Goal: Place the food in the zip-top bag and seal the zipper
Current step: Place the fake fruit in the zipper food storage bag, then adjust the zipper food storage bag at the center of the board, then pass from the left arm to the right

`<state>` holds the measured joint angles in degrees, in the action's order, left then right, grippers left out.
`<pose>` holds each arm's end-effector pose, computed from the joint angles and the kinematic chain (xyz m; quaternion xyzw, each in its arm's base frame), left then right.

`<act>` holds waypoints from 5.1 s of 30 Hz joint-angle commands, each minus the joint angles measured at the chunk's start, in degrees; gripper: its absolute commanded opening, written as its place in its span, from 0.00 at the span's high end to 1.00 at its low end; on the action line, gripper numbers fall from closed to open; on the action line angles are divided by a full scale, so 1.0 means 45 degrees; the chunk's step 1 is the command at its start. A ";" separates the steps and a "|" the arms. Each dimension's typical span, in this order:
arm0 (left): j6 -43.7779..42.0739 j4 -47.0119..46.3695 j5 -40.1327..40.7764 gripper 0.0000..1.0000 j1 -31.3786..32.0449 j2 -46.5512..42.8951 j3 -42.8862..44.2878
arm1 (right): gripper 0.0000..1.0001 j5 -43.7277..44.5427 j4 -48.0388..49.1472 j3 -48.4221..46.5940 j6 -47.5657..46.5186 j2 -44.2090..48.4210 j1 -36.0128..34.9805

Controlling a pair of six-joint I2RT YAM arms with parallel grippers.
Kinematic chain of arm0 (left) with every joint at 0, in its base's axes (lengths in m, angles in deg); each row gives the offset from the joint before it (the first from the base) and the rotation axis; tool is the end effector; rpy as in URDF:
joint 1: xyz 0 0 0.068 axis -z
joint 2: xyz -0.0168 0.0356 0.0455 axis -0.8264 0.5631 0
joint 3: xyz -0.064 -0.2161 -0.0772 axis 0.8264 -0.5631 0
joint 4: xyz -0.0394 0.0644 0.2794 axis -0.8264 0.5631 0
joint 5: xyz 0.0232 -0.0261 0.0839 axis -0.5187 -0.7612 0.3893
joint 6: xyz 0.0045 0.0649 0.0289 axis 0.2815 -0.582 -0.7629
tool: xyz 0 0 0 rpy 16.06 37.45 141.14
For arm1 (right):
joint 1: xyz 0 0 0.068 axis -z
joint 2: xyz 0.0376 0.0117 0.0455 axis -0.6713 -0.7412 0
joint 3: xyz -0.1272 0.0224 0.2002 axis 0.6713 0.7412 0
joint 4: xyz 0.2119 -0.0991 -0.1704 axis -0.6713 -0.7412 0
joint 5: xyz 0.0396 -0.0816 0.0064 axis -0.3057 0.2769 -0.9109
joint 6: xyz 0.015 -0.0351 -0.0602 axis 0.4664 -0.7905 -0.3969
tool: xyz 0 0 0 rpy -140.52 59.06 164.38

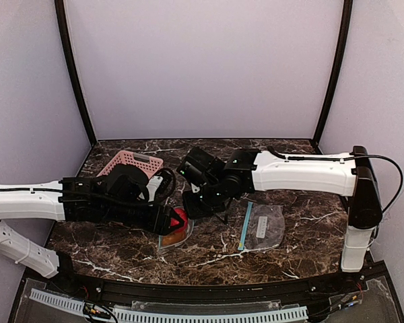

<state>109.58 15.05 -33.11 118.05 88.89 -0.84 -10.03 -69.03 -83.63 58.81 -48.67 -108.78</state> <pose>0.1510 -0.2855 0.2159 0.1950 0.8761 -0.3304 0.2918 0.1833 0.4092 0.2035 -0.1667 0.9466 0.1973 0.1930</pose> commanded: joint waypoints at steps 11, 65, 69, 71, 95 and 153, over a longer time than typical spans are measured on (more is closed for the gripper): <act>0.0274 0.0728 0.0579 0.25 0.0109 0.0212 0.0257 | 1.00 0.0019 0.0121 -0.0191 -0.0072 0.0095 0.0081; 0.1000 0.1514 -0.2303 0.38 0.0302 -0.1214 -0.2122 | 1.00 0.0295 -0.0138 -0.0129 -0.0006 0.0274 0.0204; 0.0940 0.1762 -0.2119 0.37 0.0395 -0.0972 -0.2101 | 1.00 0.0311 -0.0127 -0.0141 -0.0009 0.0273 0.0218; 0.0879 0.1997 -0.1911 0.38 0.0423 -0.0880 -0.2010 | 1.00 0.0298 -0.0106 -0.0139 0.0016 0.0273 0.0210; 0.0364 0.2137 -0.1276 0.96 0.0564 -0.0664 -0.1242 | 1.00 0.0273 -0.0132 0.0144 0.0045 0.0383 0.0305; -0.0293 0.1298 -0.3396 0.99 0.0546 -0.0249 -0.0573 | 0.50 -0.5444 0.8800 1.0398 -0.4402 0.7083 0.3613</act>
<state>109.04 21.82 -46.96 120.31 89.14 -2.63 -28.87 -36.44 -37.38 48.59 -19.10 -93.39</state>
